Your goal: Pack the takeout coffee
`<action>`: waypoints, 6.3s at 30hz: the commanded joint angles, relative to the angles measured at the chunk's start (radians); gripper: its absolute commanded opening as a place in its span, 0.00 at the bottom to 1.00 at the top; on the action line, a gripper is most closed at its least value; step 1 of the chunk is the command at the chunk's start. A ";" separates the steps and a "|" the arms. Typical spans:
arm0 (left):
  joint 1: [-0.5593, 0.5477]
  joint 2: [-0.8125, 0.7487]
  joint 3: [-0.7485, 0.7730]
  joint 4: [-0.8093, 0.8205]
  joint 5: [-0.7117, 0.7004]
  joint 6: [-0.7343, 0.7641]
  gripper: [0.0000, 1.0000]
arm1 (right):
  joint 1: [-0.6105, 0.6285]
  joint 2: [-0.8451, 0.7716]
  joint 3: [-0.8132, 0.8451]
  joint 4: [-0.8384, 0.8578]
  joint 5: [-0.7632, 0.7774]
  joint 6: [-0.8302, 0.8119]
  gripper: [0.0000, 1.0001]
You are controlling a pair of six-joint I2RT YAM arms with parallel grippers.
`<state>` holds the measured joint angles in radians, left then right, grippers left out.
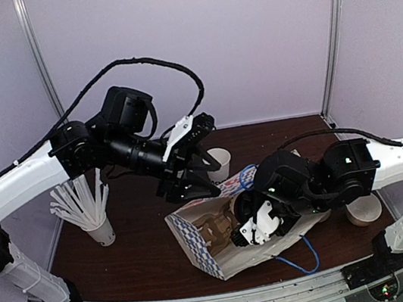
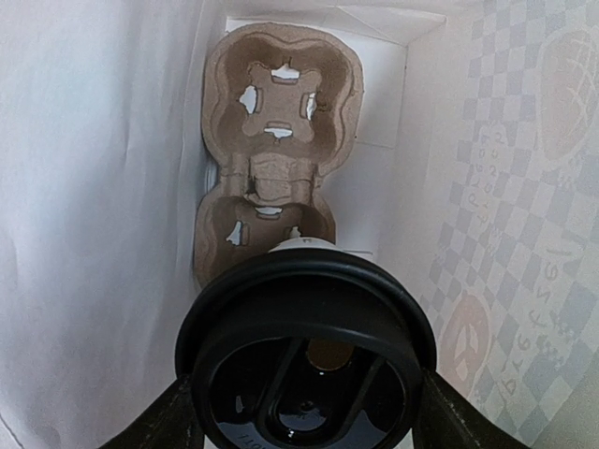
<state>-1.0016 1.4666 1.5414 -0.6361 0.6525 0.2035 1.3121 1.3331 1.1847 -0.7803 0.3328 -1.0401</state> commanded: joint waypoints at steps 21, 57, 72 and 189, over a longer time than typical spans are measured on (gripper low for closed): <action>-0.066 0.208 0.214 -0.082 -0.038 -0.056 0.38 | -0.005 -0.002 -0.014 0.035 -0.002 0.025 0.49; -0.066 0.181 0.112 0.105 0.131 -0.138 0.00 | -0.016 -0.092 -0.295 0.340 0.007 -0.161 0.47; -0.066 0.181 0.099 0.115 0.134 -0.136 0.00 | -0.039 -0.027 -0.274 0.305 -0.020 -0.135 0.48; 0.163 -0.146 -0.172 0.263 -0.332 -0.034 0.74 | -0.450 0.610 0.698 -0.664 -0.585 0.330 0.98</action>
<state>-0.8516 1.3109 1.3479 -0.3897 0.3519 0.1486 0.8536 1.9823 1.8492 -1.3903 -0.2234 -0.7258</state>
